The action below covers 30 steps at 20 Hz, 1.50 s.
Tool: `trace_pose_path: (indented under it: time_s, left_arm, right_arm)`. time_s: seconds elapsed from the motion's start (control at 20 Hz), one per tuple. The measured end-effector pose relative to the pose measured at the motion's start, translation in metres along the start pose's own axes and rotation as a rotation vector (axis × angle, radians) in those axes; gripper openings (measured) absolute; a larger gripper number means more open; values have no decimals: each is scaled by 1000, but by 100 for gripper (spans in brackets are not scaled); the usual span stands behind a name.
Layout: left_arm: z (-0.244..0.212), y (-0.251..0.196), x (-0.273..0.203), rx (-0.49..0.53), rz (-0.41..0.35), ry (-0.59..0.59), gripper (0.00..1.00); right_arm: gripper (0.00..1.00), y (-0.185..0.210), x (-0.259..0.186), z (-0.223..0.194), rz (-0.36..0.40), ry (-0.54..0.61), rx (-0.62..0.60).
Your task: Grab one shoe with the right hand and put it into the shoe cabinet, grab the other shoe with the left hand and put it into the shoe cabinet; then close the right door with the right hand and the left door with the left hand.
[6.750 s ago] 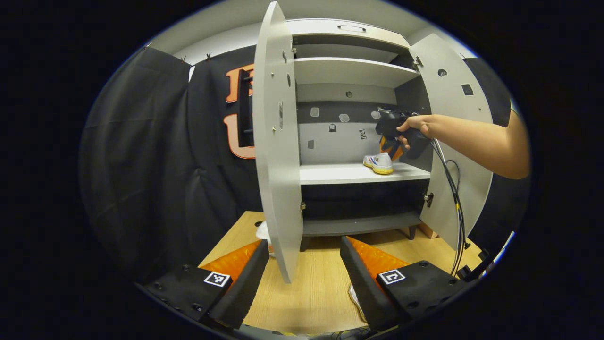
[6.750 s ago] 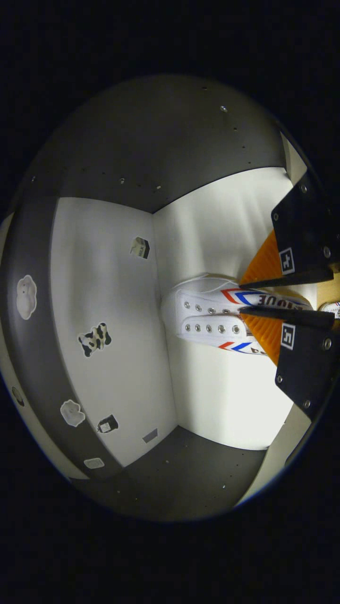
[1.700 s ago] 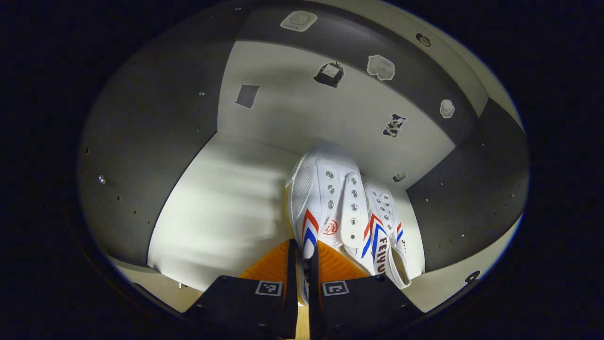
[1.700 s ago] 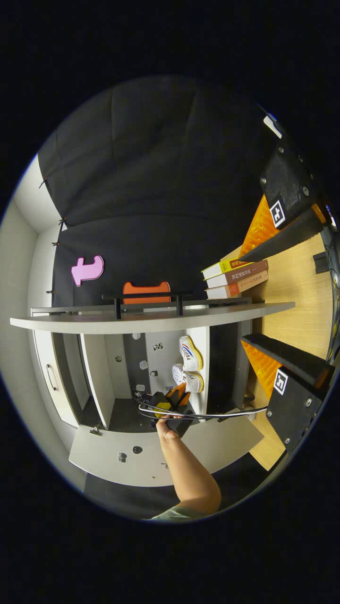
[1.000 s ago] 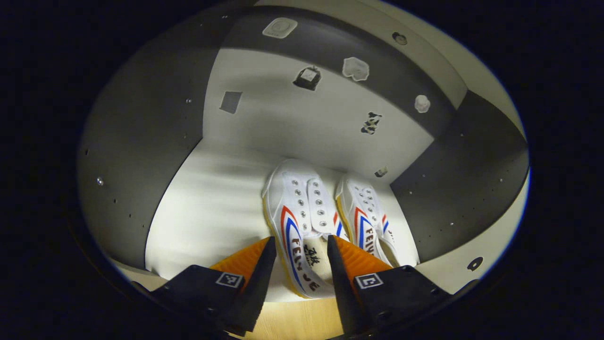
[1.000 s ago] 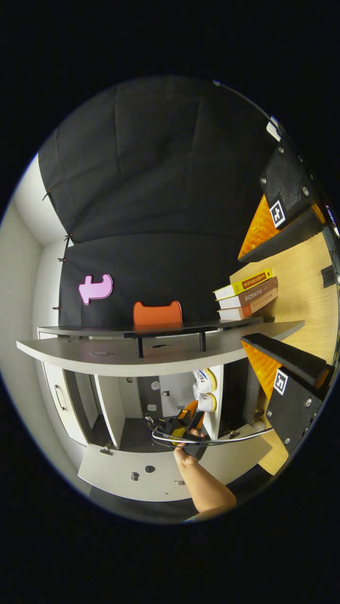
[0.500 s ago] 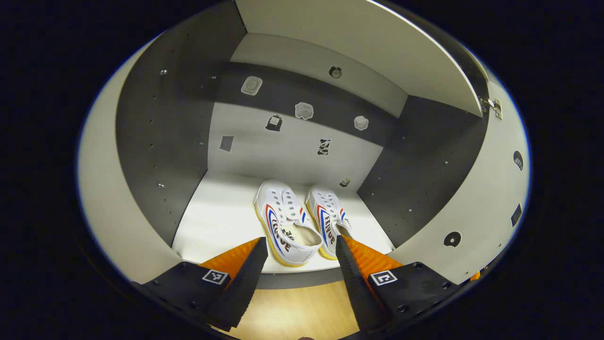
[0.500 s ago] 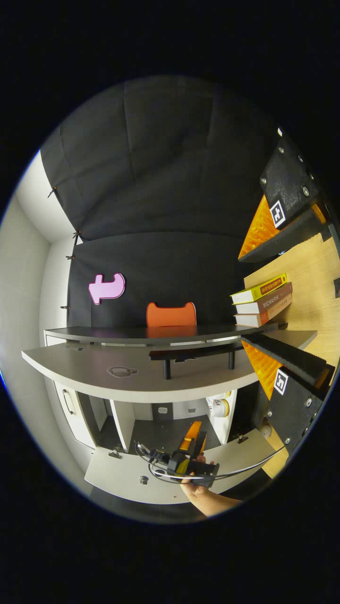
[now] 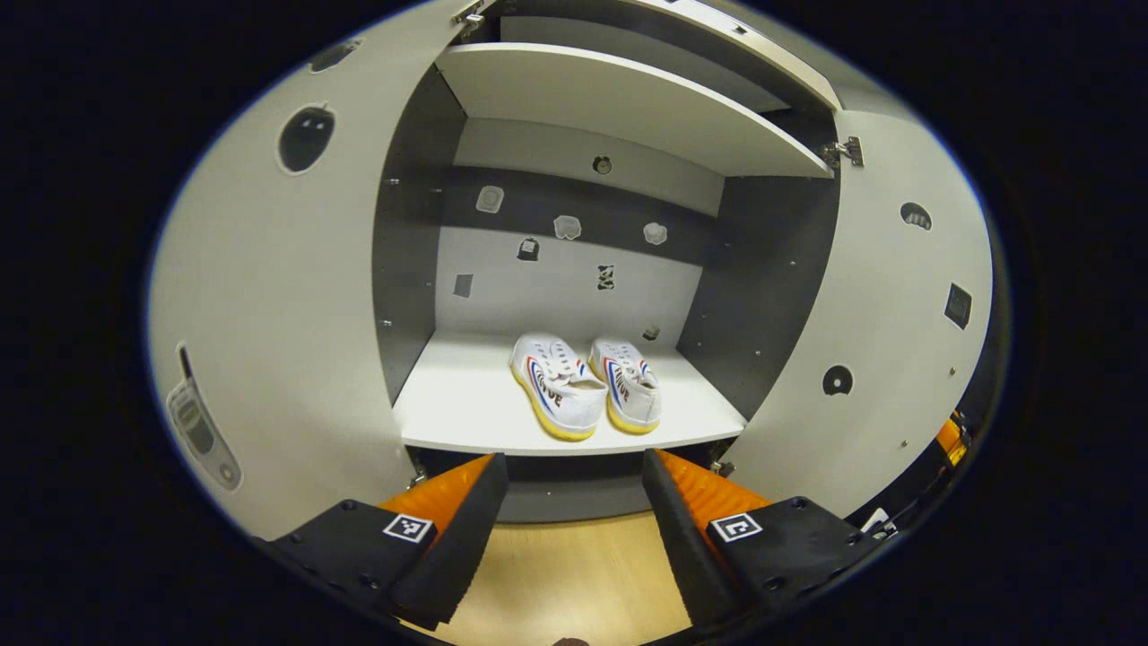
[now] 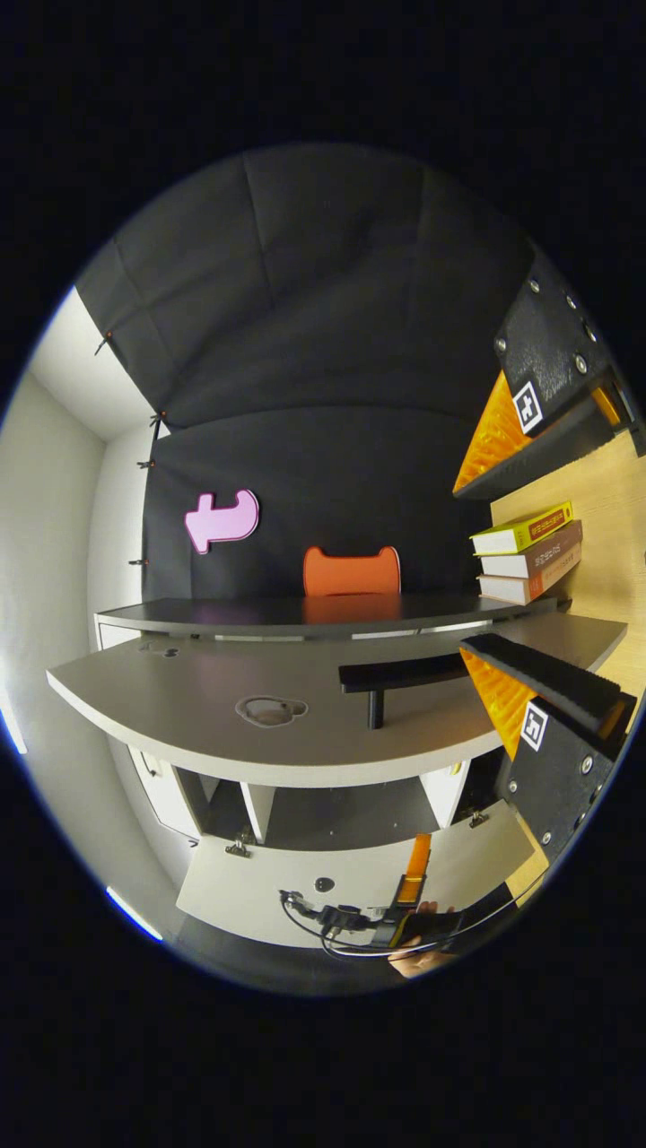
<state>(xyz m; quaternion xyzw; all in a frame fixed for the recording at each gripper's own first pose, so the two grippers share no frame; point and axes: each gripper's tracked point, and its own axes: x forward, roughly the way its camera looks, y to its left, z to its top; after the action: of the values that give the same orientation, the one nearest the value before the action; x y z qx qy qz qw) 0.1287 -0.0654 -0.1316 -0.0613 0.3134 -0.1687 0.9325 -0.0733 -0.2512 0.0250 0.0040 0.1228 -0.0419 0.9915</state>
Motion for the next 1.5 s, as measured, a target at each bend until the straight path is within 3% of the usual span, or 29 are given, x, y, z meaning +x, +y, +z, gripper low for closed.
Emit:
trace_pose_path:
  time_s: [0.1, 0.2, 0.25, 0.3, 0.35, 0.4, 0.45, 0.65, 0.8, 0.85, 0.9, 0.95, 1.0, 1.05, 1.1, 1.3, 1.5]
  left_arm:
    - [-16, 8, -13, -17, 21, 3, 97]
    - [-33, 19, -29, -50, 55, -4, 97]
    - [-40, 22, -37, -58, 65, -6, 97]
    - [-46, 25, -46, -56, 74, -10, 97]
    - [-47, 27, -54, -49, 80, -23, 97]
    - [-46, 25, -62, -39, 80, -43, 97]
    - [-44, 23, -70, -28, 81, -65, 97]
    - [-33, 22, -97, 31, 106, -149, 97]
    - [-27, 19, -114, 2, 96, -217, 96]
    - [-27, 17, -117, 2, 82, -224, 97]
    - [-25, 16, -121, 12, 74, -234, 96]
    - [-23, 14, -124, 28, 64, -247, 97]
    - [-21, 13, -129, 46, 58, -260, 96]
    - [-19, 11, -136, 66, 54, -270, 99]
    - [-17, 11, -142, 86, 53, -282, 95]
    - [-11, 21, -166, 130, 74, -331, 96]
    - [1, 22, -190, 131, 36, -389, 96]
  right_arm:
    - [99, -1, 5, 2, 9, -12, -11]
    - [91, 4, 7, 2, 44, -21, -7]
    - [98, 7, 6, 1, 63, -24, -6]
    - [98, 11, 8, 2, 86, -24, -7]
    - [94, 15, 9, 1, 106, -20, -8]
    - [82, 18, 9, 1, 125, -17, -12]
    - [77, 21, 9, 2, 138, -16, -20]
    - [67, 28, 9, 0, 170, -17, 13]
    - [56, 43, 8, 1, 212, -29, 37]
    - [64, 49, 9, 2, 226, -30, 27]
    - [64, 58, 10, 1, 246, -25, 22]
    - [53, 67, 11, 1, 267, -21, 21]
    - [53, 71, 14, 2, 274, -26, 22]
    - [43, 72, 18, 5, 258, -39, 16]
    - [54, 70, 22, 8, 236, -53, 8]
    - [54, 69, 29, 14, 215, -85, 50]
    - [54, 83, 28, 15, 244, -89, 48]
